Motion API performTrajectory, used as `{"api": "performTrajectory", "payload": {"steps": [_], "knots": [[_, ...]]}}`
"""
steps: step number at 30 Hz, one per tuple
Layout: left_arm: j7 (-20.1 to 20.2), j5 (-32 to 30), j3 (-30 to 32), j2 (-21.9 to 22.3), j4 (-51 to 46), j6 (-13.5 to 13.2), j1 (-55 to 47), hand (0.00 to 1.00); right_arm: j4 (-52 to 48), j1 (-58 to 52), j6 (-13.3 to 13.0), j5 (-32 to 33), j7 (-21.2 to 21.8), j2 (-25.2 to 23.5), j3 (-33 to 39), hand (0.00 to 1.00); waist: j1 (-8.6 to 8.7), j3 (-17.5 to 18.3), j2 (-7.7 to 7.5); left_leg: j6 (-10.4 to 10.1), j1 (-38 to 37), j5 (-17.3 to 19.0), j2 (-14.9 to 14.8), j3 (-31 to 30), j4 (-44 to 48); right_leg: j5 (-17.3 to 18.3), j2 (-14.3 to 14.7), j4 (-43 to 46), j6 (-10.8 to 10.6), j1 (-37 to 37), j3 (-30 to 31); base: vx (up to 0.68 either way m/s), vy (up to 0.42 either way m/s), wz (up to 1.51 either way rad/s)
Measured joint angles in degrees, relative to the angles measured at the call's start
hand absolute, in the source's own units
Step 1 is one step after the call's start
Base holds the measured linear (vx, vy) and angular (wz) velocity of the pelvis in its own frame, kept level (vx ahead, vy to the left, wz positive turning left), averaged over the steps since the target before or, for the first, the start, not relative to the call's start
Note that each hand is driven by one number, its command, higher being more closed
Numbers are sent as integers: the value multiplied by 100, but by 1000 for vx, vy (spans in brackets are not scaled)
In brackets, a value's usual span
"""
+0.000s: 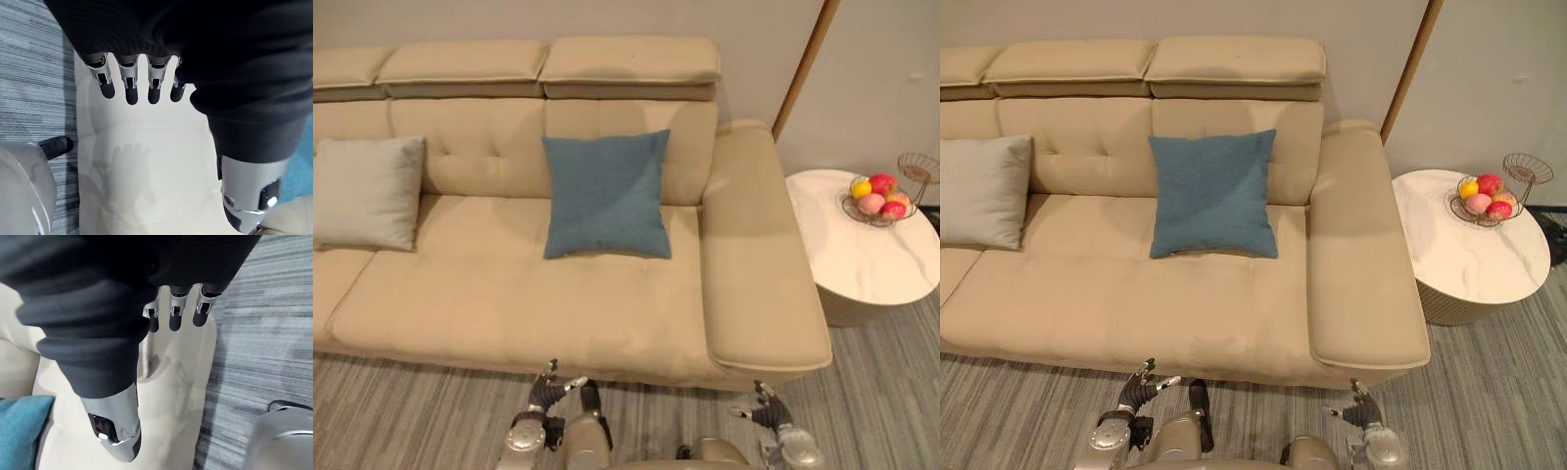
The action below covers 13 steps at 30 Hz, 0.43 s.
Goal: Pick up cushions and gather them together orderly.
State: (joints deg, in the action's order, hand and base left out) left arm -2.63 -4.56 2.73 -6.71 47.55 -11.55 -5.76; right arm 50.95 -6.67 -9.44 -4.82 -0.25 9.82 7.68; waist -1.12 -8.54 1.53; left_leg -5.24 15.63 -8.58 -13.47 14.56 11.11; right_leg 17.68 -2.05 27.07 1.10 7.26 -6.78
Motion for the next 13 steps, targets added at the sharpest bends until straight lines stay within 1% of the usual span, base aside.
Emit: {"api": "performTrajectory", "payload": {"steps": [1,2,3,4,5,6,7,8,9,10,11,13], "knots": [[0,0,11,-1,0,2,-16,0,1,11,2,2,-8,1,58,0,3,-16,-29,40,0,158,51,2,209,-36,-53,-2,33,44,0,-306,-40,18],[0,-1,15,-8,-1,2,-30,0,0,23,3,4,-17,3,83,0,21,-42,-72,140,-11,576,128,25,750,-139,-169,-13,12,159,15,-320,24,10],[3,0,15,-7,-15,2,-30,0,0,15,4,2,-37,20,89,0,19,-45,-85,209,-54,925,142,37,1141,-193,-236,-43,12,248,58,-268,31,8],[5,0,17,-7,-24,1,-32,0,0,12,4,2,-51,30,100,0,18,-43,-81,229,-83,1102,137,32,1328,-256,-267,-69,-8,304,66,-239,116,-1],[9,10,27,-11,-24,1,-35,0,5,13,12,-8,-64,27,132,0,16,-42,-80,228,-224,1459,140,28,1656,-398,-319,-169,-80,368,113,-170,120,-8],[13,55,34,-11,-23,1,-57,0,63,17,18,-21,-67,18,193,0,19,-37,-70,185,-445,1729,163,5,1699,-529,-335,-295,-162,392,168,-198,163,-14],[13,58,49,-11,-21,2,-72,0,98,22,46,-25,-72,18,219,0,16,-22,-48,122,-594,1847,179,-10,1526,-591,-323,-364,-212,392,208,-93,159,-18],[12,60,75,-11,-18,2,-98,0,149,52,78,-28,-70,25,287,0,18,56,84,-21,-843,2015,244,-42,905,-672,-276,-435,-338,418,243,-106,209,-15],[5,63,185,-84,38,9,-96,0,291,113,111,-29,-60,-58,331,0,35,113,-71,-11,-951,1842,449,57,432,-858,-373,-682,-461,430,328,-121,233,-10],[3,69,204,-101,38,9,-103,0,312,80,107,-29,-55,-53,341,0,32,177,-114,27,-998,1721,548,73,211,-1008,-408,-925,-519,375,331,-109,254,1],[7,99,199,-136,110,8,-111,0,372,10,103,-24,-67,-33,491,0,39,266,-118,68,-1077,1573,699,56,-125,-1284,-464,-1364,-572,226,335,-68,204,7],[4,124,202,-152,193,9,-103,0,449,-2,105,-13,-76,-11,607,0,41,307,-127,134,-1170,1477,811,42,-327,-1476,-531,-1656,-611,86,323,-16,115,5]]}}
